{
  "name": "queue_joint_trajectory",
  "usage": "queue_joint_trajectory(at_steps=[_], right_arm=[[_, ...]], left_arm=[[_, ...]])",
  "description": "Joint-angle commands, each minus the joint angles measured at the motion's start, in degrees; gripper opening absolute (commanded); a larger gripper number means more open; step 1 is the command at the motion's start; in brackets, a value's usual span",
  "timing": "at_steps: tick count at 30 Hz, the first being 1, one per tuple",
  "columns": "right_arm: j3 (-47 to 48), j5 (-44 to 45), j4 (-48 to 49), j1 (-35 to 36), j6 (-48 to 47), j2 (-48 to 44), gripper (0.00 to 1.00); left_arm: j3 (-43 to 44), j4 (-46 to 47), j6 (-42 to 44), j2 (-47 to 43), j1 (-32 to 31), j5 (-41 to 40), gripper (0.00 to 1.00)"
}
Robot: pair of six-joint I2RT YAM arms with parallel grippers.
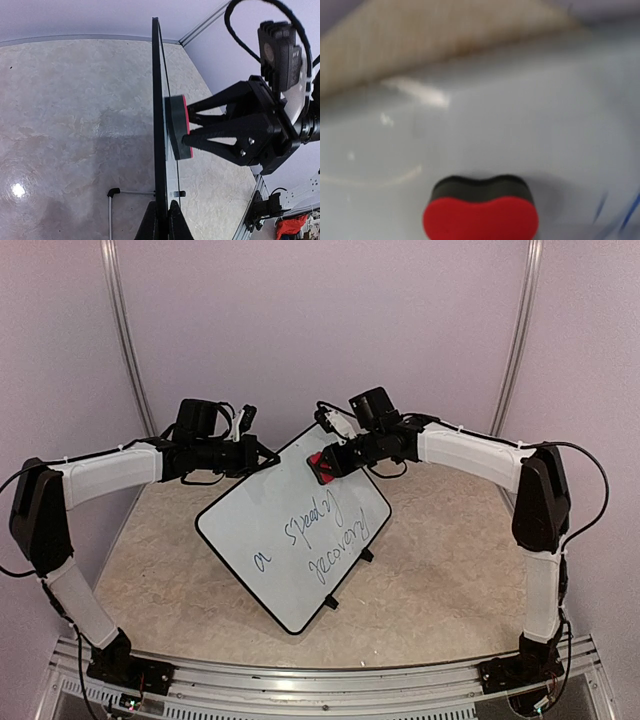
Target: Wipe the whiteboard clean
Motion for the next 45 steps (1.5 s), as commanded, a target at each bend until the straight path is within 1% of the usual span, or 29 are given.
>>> queue_joint_trajectory(at_steps=[1,3,5,13,15,17,19,21,28,30,31,34,38,40,43,45], right_arm=[[10.67,1.72,-6.47,-2.38,1.02,8.23,0.24],[12.78,1.24,-7.3,-3.26,1.47,9.52,0.24],[11.29,1.53,-7.27,-3.46,1.47,9.04,0.24],[-9.82,2.82,-0.66,-3.45,1.15,-0.52,0.24],[-13.41,3.23,0.37,-3.51,1.16,-2.0,0.24],[-14.03,3.19,0.91,-3.46,0.99,-2.56,0.24],[-12.08,3.35,0.51,-3.54,0.82,-1.93,0.24],[-8.14,3.14,-0.47,-3.68,0.78,-0.41,0.24],[10.86,2.86,-7.13,-4.27,1.03,8.7,0.24],[13.74,2.56,-8.43,-4.77,1.31,10.33,0.24],[13.68,2.32,-8.4,-5.02,1.38,10.46,0.24],[8.44,2.25,-6.21,-5.24,1.27,8.27,0.24],[-4.98,2.11,-1.16,-5.24,1.17,2.84,0.24],[-9.32,2.3,0.44,-5.37,1.17,0.9,0.24],[-12.78,1.67,2.04,-5.98,1.38,-0.33,0.24],[-12.15,0.96,2.05,-6.55,1.51,-0.08,0.24]], left_arm=[[-0.96,1.38,5.51,0.19,-2.35,5.37,0.0],[-0.94,1.34,5.6,0.11,-2.29,5.19,0.0],[-0.9,1.27,5.64,0.1,-2.28,5.08,0.0],[-0.85,1.39,5.47,0.1,-2.28,5.5,0.0],[-0.86,1.47,5.41,0.1,-2.27,5.55,0.0],[-0.88,1.48,5.38,0.02,-2.28,5.59,0.0],[-0.93,1.48,5.38,0.01,-2.29,5.53,0.0],[-0.94,1.38,5.46,0.1,-2.28,5.35,0.0],[-0.95,1.26,5.71,-0.05,-2.28,5.07,0.0],[-0.85,1.19,5.73,-0.12,-2.29,5.01,0.0],[-0.85,1.13,5.78,-0.15,-2.23,5.12,0.0],[-0.85,1.1,5.82,-0.25,-2.2,5.03,0.0],[-0.85,1.31,5.65,-0.38,-2.24,5.34,0.0],[-0.9,1.42,5.56,-0.38,-2.22,5.42,0.0],[-0.99,1.38,5.52,-0.41,-2.22,5.48,0.0],[-0.94,1.42,5.47,-0.38,-2.2,5.43,0.0]])
